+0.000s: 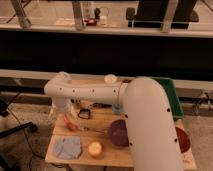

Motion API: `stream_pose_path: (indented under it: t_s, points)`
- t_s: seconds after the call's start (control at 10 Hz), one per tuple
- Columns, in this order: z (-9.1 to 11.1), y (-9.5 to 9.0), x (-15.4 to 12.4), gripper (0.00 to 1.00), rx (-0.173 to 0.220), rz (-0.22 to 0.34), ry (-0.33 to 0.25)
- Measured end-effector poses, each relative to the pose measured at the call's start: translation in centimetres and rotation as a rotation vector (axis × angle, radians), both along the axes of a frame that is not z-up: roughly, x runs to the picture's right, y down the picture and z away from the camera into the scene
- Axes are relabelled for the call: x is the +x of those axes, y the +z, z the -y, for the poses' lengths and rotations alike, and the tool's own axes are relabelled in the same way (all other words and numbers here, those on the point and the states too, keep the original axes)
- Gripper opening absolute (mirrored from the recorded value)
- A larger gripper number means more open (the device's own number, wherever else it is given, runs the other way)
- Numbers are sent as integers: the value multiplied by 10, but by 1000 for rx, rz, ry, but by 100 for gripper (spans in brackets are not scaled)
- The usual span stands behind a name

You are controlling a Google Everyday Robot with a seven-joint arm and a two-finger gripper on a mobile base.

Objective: Place pepper in table surface

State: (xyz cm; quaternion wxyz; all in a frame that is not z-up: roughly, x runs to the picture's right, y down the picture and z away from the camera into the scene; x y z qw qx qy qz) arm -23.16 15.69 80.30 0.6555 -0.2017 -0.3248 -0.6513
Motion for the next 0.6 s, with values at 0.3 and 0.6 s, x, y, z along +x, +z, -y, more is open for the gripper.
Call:
stream_pose_path:
  t_s: [0.3,0.6]
  points:
    - [-35,21,3,80,-70,10,17]
    - [-46,27,-8,80,-86,22,5]
